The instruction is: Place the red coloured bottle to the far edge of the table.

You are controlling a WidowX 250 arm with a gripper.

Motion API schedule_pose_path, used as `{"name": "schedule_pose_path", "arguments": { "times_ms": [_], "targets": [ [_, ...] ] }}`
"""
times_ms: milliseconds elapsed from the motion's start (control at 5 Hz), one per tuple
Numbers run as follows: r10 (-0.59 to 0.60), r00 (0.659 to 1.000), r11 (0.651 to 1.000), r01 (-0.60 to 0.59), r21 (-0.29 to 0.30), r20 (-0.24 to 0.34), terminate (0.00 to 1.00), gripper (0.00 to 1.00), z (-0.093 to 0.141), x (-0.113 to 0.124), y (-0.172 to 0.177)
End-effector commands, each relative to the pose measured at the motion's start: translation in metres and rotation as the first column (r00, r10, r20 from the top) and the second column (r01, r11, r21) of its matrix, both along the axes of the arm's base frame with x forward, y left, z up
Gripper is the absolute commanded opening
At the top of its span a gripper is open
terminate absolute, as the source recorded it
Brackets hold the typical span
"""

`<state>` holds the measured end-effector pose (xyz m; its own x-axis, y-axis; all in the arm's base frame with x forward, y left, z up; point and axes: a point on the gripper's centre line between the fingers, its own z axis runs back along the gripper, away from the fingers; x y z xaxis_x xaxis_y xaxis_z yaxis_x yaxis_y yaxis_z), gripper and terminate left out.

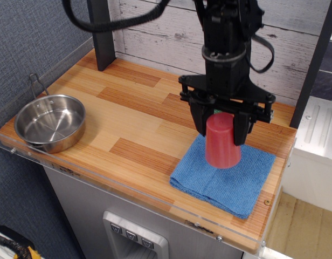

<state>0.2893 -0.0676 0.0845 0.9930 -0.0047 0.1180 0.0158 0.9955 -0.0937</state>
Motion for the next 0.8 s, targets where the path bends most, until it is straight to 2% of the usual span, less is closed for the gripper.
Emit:
{"name": "schedule_pose_path", "arguments": {
  "times_ms": [0,200,400,600],
  "targets": [
    [0.081,0.996,0.993,-0.082,0.079,0.023,0.00,0.00,0.030,-0.010,0.049],
    [0.120,0.992,0.987,-0.124,0.101,0.041,0.00,0.00,0.032,-0.024,0.080],
    [0.161,0.985,0.983,-0.166,0.075,0.066,0.00,0.00,0.026,-0.035,0.108],
    [0.235,0.970,0.966,-0.240,0.093,0.061,0.00,0.00,0.011,-0.046,0.137]
  ]
}}
